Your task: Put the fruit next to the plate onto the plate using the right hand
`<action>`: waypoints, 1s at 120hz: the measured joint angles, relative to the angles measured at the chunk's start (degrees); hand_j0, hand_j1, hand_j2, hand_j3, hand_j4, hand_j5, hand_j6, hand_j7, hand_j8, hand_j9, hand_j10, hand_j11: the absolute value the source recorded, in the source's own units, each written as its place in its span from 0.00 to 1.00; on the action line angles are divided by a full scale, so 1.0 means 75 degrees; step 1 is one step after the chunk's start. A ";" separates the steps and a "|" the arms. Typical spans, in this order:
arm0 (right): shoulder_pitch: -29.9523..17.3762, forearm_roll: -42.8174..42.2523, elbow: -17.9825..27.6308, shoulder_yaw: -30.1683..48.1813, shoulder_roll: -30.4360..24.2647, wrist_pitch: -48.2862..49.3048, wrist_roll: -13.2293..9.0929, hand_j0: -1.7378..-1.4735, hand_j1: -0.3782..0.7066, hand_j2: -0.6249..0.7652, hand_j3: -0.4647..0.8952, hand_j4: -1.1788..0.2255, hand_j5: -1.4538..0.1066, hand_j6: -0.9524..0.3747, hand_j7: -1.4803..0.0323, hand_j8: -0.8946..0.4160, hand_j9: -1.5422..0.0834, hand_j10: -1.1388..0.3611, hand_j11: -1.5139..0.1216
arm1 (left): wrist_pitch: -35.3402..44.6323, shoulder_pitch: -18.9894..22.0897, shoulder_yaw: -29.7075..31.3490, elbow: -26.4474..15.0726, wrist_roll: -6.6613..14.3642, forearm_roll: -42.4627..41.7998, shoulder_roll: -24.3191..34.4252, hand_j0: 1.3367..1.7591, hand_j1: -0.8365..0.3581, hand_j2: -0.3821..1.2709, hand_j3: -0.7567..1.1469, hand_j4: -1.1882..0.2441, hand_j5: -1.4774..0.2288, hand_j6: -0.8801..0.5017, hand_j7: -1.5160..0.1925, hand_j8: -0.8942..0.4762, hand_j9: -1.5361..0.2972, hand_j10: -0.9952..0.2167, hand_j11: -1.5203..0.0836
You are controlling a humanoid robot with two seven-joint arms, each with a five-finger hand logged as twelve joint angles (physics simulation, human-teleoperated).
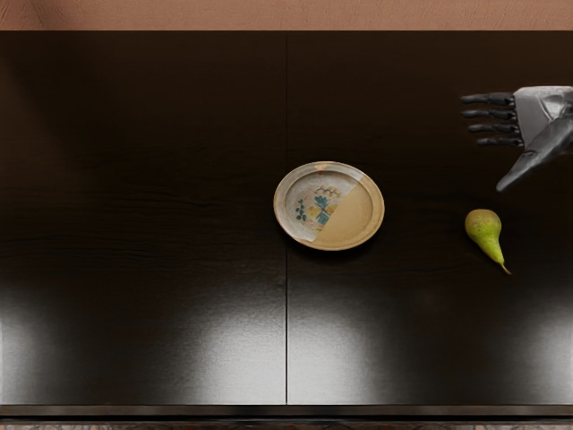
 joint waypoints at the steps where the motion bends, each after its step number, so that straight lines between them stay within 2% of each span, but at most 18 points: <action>1: -0.0003 -0.0050 0.0058 -0.0029 -0.0003 -0.0131 0.0000 0.30 0.03 0.45 0.34 0.84 0.93 0.72 0.98 0.68 0.95 0.76 0.93 | 0.0000 0.0000 0.0000 0.0000 0.0000 0.0000 0.0000 0.76 0.99 0.23 0.40 0.83 0.87 0.63 0.89 0.65 0.84 0.82 0.95; 17: -0.0028 -0.0852 0.0916 -0.0680 -0.0036 -0.2396 0.0000 0.30 0.03 0.45 0.34 0.84 0.93 0.72 0.98 0.68 0.95 0.76 0.93 | 0.0000 0.0000 -0.0001 0.0000 0.0000 0.0001 0.0000 0.76 0.99 0.23 0.40 0.83 0.87 0.63 0.89 0.65 0.84 0.82 0.95; 34: -0.0036 -0.1298 0.1279 -0.1590 -0.0031 -0.3456 0.0000 0.30 0.03 0.45 0.34 0.84 0.93 0.72 0.98 0.68 0.95 0.76 0.93 | 0.0000 0.0000 0.0000 0.0000 0.0000 0.0001 0.0000 0.76 0.99 0.23 0.40 0.83 0.87 0.63 0.89 0.65 0.84 0.82 0.95; 57: -0.0049 -0.2318 0.1395 -0.2503 0.0102 -0.4977 0.0000 0.30 0.03 0.45 0.34 0.84 0.93 0.71 0.98 0.68 0.95 0.76 0.93 | 0.0000 0.0000 -0.0002 0.0000 0.0000 0.0000 0.0000 0.76 0.99 0.23 0.40 0.83 0.87 0.63 0.89 0.65 0.84 0.82 0.95; 73: -0.0032 -0.3647 0.1404 -0.2753 0.0789 -0.6157 0.0000 0.30 0.03 0.45 0.34 0.84 0.93 0.71 0.98 0.68 0.95 0.76 0.93 | 0.0000 0.0000 -0.0001 0.0000 0.0000 0.0000 0.0000 0.76 0.99 0.23 0.40 0.83 0.87 0.63 0.89 0.65 0.84 0.82 0.95; 96: -0.0502 -0.4277 0.1399 -0.2896 0.1159 -0.6848 0.0000 0.30 0.03 0.45 0.34 0.84 0.93 0.71 0.98 0.68 0.95 0.76 0.93 | 0.0000 0.0000 -0.0002 0.0000 0.0000 0.0000 0.0000 0.76 0.99 0.23 0.40 0.83 0.87 0.63 0.89 0.65 0.84 0.82 0.95; 120: -0.0737 -0.5664 0.1394 -0.3059 0.1613 -0.7252 0.0000 0.30 0.03 0.45 0.34 0.84 0.93 0.71 0.98 0.68 0.95 0.76 0.93 | 0.0000 0.0000 -0.0001 0.0000 0.0000 0.0000 0.0000 0.76 0.99 0.23 0.40 0.83 0.87 0.63 0.89 0.65 0.84 0.82 0.95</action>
